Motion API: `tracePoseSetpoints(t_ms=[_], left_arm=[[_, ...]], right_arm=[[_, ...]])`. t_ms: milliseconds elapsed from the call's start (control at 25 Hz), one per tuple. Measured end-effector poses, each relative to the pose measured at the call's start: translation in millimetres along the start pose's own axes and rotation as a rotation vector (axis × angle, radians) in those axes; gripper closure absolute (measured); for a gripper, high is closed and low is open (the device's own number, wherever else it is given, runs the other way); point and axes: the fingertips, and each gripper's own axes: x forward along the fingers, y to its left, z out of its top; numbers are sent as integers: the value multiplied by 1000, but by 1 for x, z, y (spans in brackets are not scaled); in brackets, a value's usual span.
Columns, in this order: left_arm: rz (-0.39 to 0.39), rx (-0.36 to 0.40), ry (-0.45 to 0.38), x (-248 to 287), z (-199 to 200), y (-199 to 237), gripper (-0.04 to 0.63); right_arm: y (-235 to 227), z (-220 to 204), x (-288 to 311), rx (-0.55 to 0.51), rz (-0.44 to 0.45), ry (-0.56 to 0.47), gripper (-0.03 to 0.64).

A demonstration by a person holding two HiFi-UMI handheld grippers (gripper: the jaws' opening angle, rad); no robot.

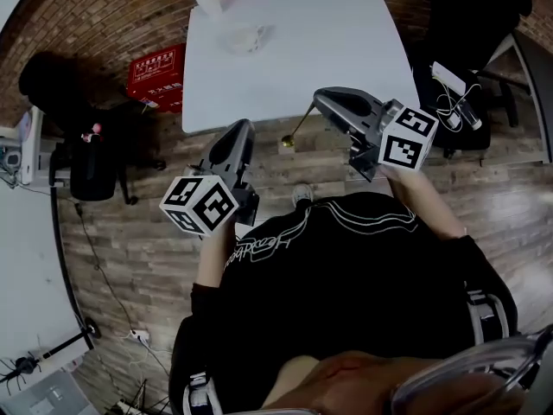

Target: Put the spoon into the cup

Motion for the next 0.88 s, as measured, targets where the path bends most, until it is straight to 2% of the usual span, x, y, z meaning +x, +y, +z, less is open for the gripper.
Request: tracePoseSetpoints(t_ms=[320,600,880], left_arm=[[-15,-2,-7,18,41,74,588],[-20,-23,3,37,51,113,588],[19,-60,9,61,59,148,588]], right_arm=[[-29,22,70,-33,-32,-26,618],[-53,24,104,-51,-51,-10,618],[-100,29,137,-5,-51,-1,618]])
